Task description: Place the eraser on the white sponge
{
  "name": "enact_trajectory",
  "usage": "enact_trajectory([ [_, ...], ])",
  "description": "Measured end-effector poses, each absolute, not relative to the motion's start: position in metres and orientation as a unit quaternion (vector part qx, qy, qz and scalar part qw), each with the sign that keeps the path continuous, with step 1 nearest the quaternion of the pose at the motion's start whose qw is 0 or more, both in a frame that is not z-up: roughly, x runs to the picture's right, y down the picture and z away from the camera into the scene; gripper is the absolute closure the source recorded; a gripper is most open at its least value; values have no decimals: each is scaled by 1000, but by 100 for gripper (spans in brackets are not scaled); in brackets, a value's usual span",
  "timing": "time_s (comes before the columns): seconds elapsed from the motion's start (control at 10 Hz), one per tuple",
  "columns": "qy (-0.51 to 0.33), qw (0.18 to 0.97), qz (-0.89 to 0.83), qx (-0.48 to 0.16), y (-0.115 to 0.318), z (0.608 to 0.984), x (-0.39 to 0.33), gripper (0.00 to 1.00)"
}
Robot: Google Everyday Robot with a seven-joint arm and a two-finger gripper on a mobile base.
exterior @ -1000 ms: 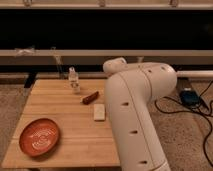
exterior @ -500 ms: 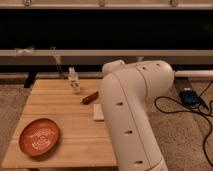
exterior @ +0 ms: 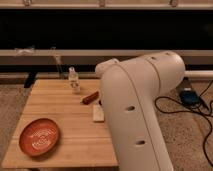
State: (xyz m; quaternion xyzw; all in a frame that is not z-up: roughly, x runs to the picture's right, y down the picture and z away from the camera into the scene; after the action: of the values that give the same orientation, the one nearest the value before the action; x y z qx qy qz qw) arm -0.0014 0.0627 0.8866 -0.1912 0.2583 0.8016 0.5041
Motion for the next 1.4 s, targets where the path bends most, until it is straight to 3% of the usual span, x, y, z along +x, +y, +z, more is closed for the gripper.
enact_trajectory([
  [0.4,224,565,761,-228,72,845,-53,100],
  [1.3,258,567,742,-246,113,843,-56,100],
  [1.4,266,564,742,-245,118,845,-52,96],
])
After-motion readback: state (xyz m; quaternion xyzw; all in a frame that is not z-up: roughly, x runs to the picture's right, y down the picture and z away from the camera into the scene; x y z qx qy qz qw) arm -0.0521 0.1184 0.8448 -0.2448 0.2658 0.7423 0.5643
